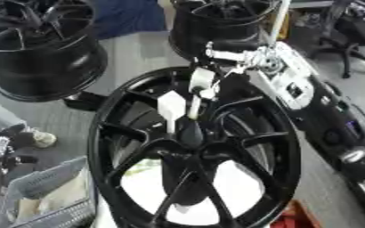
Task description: Pull the pin out of the wheel hub.
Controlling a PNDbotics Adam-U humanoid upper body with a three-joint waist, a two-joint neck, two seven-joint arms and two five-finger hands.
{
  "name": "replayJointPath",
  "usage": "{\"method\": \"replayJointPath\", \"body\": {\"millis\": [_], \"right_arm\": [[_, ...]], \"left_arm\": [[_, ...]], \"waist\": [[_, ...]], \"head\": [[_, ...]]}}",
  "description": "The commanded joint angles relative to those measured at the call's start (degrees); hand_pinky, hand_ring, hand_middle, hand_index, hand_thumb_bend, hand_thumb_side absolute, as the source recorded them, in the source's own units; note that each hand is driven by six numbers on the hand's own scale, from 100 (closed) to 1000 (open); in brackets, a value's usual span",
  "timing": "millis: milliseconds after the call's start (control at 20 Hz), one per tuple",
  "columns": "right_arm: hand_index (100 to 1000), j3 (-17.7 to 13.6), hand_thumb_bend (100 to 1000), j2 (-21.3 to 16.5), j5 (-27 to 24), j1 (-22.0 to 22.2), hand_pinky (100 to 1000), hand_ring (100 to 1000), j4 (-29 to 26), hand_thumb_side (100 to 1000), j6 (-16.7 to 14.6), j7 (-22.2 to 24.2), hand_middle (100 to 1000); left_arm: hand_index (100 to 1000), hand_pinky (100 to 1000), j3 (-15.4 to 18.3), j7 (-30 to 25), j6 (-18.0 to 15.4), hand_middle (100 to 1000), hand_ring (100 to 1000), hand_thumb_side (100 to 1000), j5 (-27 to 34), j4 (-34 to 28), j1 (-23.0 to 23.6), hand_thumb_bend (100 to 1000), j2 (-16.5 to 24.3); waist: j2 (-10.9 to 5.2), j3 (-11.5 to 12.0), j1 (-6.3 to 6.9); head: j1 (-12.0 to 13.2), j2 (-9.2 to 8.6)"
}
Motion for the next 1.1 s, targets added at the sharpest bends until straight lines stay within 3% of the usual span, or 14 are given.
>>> {"method": "replayJointPath", "body": {"millis": [50,350,550,700,850,950,1100], "right_arm": [[511,-1.4,100,-2.8,-1.9,-2.1,368,306,-2.2,171,0.3,-0.5,305],[511,-3.5,100,-7.8,-5.1,-3.6,371,309,-4.5,164,1.0,-1.3,307],[518,-5.4,100,-15.3,-9.0,-1.3,381,320,-9.1,158,1.3,-2.3,314],[521,-9.2,100,-23.6,-12.4,5.4,390,325,-15.9,144,2.2,-4.6,318],[525,-15.7,100,-29.1,-14.2,15.2,402,330,-21.6,126,4.4,-9.6,325],[579,-20.5,100,-30.2,-12.7,22.4,441,356,-24.1,147,6.4,-13.7,366],[750,-25.6,100,-28.9,-8.2,31.9,524,424,-25.1,221,9.5,-18.1,527]], "left_arm": [[851,594,-0.1,-0.3,-0.1,708,813,731,0.0,-0.7,-0.6,100,1.0],[850,594,0.0,-0.2,-0.1,708,814,731,-0.1,-0.7,-0.5,100,1.3],[850,594,0.5,0.2,-0.1,708,815,732,-0.3,-0.7,-0.3,100,1.7],[850,595,0.9,0.6,-0.1,708,815,732,-0.5,-0.8,-0.3,100,2.1],[850,595,1.2,1.0,-0.2,709,815,731,-0.5,-0.9,-0.3,100,2.2],[850,594,1.4,1.2,-0.2,709,815,731,-0.5,-0.9,-0.2,100,2.3],[850,595,1.6,1.5,-0.2,709,816,733,-0.6,-0.8,-0.2,100,2.4]], "waist": [[-0.87,0.0,-0.01],[-1.09,-0.3,-0.52],[-1.05,-1.3,-1.21],[-0.87,-2.2,-1.64],[-0.77,-2.9,-1.77],[-0.68,-3.4,-1.79],[-0.60,-4.3,-1.92]], "head": [[-0.2,0.26],[0.0,0.26],[1.0,0.26],[1.6,0.26],[2.2,0.26],[2.8,0.26],[3.1,0.26]]}}
